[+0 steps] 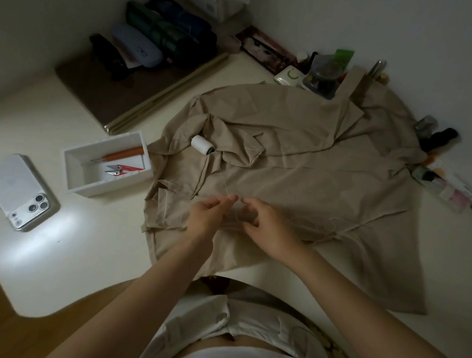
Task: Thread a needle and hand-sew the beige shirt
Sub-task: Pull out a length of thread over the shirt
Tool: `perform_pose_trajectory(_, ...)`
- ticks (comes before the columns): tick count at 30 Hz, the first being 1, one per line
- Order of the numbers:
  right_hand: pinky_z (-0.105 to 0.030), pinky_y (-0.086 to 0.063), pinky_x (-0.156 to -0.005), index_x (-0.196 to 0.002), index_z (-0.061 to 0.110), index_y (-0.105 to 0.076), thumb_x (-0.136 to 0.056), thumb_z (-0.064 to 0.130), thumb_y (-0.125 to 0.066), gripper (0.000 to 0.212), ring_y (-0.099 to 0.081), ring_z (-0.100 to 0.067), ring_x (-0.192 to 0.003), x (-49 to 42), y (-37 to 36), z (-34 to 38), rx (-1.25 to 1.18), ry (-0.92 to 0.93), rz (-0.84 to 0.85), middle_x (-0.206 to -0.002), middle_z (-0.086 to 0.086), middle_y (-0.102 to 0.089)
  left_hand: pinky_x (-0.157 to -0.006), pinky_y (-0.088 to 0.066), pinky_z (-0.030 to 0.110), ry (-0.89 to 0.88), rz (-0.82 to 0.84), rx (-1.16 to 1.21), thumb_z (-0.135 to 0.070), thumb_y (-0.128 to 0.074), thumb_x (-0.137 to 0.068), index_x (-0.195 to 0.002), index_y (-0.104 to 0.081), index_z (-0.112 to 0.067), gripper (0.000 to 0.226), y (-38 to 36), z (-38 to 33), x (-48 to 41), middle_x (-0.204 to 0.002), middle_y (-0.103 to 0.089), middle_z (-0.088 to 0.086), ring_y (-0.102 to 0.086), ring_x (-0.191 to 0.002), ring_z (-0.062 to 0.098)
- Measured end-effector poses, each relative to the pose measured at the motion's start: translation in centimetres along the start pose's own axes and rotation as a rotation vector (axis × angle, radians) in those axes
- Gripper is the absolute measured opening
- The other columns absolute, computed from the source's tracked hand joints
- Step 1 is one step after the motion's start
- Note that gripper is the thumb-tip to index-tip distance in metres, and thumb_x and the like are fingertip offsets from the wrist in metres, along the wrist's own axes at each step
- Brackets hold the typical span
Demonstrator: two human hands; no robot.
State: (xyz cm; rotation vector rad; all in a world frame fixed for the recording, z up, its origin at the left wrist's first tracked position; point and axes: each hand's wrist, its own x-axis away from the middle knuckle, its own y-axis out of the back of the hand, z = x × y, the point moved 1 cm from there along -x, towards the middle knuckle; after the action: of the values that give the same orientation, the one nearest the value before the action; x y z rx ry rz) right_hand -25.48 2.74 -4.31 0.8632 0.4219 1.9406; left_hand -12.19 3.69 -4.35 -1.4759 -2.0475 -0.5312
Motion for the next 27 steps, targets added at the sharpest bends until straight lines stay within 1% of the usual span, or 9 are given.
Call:
perform_pose_trajectory(2,-0.029,-0.051,-0.092,-0.130,0.016,-0.053,-0.094,0.016,-0.055,0.036,-0.062,-0.014,-0.105,-0.3,-0.7,0.8,-0.129,-0.009,0.001,-0.117,-0.002,-0.064,-0.058,-0.052,0.018,-0.008,0.054,0.025,-0.017,-0.065,-0.088,-0.087,-0.072,-0.006,0.014,0.1,0.0,0.2,-0.071,-0.071,0.005,-0.066,-0.065,0.012)
perform_pose_trajectory(4,-0.029,-0.053,-0.086,-0.115,0.011,-0.064,-0.095,0.011,-0.054,0.023,-0.065,-0.014,-0.095,-0.4,-1.1,1.2,-0.186,-0.004,-0.031,-0.104,-0.005,-0.069,-0.057,-0.052,0.018,-0.019,0.081,0.043,-0.015,-0.064,-0.089,-0.083,-0.071,-0.006,0.013,0.2,0.1,0.5,-0.066,-0.070,0.004,-0.065,-0.061,0.011)
perform_pose_trajectory(7,-0.029,-0.052,-0.077,-0.097,0.009,-0.069,-0.094,0.011,-0.055,0.014,-0.066,-0.016,-0.083,-0.3,-1.4,1.3,-0.143,0.016,-0.055,-0.089,-0.005,-0.070,-0.056,-0.051,0.016,-0.014,0.069,0.065,-0.014,-0.065,-0.088,-0.081,-0.071,-0.006,0.011,0.7,0.2,0.6,-0.061,-0.067,0.001,-0.063,-0.057,0.007)
perform_pose_trajectory(11,-0.028,-0.052,-0.074,-0.092,0.013,-0.069,-0.092,0.015,-0.057,0.013,-0.064,-0.014,-0.079,0.1,-1.3,0.8,0.003,0.018,-0.018,-0.086,-0.003,-0.070,-0.060,-0.046,0.014,-0.013,0.018,0.042,-0.018,-0.066,-0.087,-0.091,-0.071,-0.008,0.012,1.3,0.4,0.1,-0.063,-0.063,-0.004,-0.059,-0.058,0.003)
perform_pose_trajectory(15,-0.026,-0.048,-0.071,-0.093,0.013,-0.069,-0.091,0.016,-0.057,0.013,-0.062,-0.012,-0.079,0.4,-1.5,0.3,0.106,0.023,0.018,-0.087,0.000,-0.068,-0.058,-0.043,0.009,-0.038,-0.001,0.026,-0.019,-0.064,-0.089,-0.092,-0.071,-0.013,0.010,1.9,0.2,-0.3,-0.068,-0.062,-0.007,-0.055,-0.057,-0.005)
perform_pose_trajectory(19,-0.022,-0.045,-0.072,-0.102,0.013,-0.070,-0.092,0.018,-0.056,0.018,-0.064,-0.015,-0.089,0.6,-1.8,0.0,0.173,-0.001,0.067,-0.096,-0.002,-0.070,-0.070,-0.042,0.017,-0.055,-0.007,0.004,-0.020,-0.063,-0.089,-0.089,-0.071,-0.020,0.008,2.6,0.1,-0.5,-0.085,-0.066,-0.007,-0.056,-0.077,0.004)
perform_pose_trajectory(22,-0.022,-0.044,-0.072,-0.106,0.014,-0.070,-0.093,0.017,-0.056,0.019,-0.065,-0.015,-0.090,0.7,-1.8,-0.3,0.191,0.002,0.088,-0.098,-0.003,-0.071,-0.081,-0.045,0.023,-0.067,-0.007,-0.008,-0.021,-0.063,-0.089,-0.089,-0.072,-0.021,0.009,3.0,0.3,-0.7,-0.094,-0.070,-0.005,-0.059,-0.090,0.011)
perform_pose_trajectory(24,-0.025,-0.048,-0.075,-0.108,0.015,-0.069,-0.094,0.018,-0.055,0.020,-0.065,-0.015,-0.092,0.8,-1.8,-0.4,0.215,0.003,0.102,-0.100,-0.002,-0.070,-0.089,-0.046,0.028,-0.065,-0.010,-0.017,-0.021,-0.063,-0.089,-0.090,-0.072,-0.020,0.009,3.0,0.4,-0.7,-0.098,-0.070,-0.002,-0.060,-0.096,0.015)
perform_pose_trajectory(27,-0.029,-0.051,-0.081,-0.111,0.017,-0.068,-0.094,0.018,-0.054,0.022,-0.064,-0.016,-0.095,0.8,-1.7,-0.4,0.263,0.014,0.125,-0.105,-0.002,-0.070,-0.090,-0.047,0.032,-0.064,-0.017,-0.022,-0.021,-0.063,-0.089,-0.089,-0.072,-0.020,0.009,3.1,0.5,-0.8,-0.101,-0.070,0.003,-0.059,-0.096,0.019)
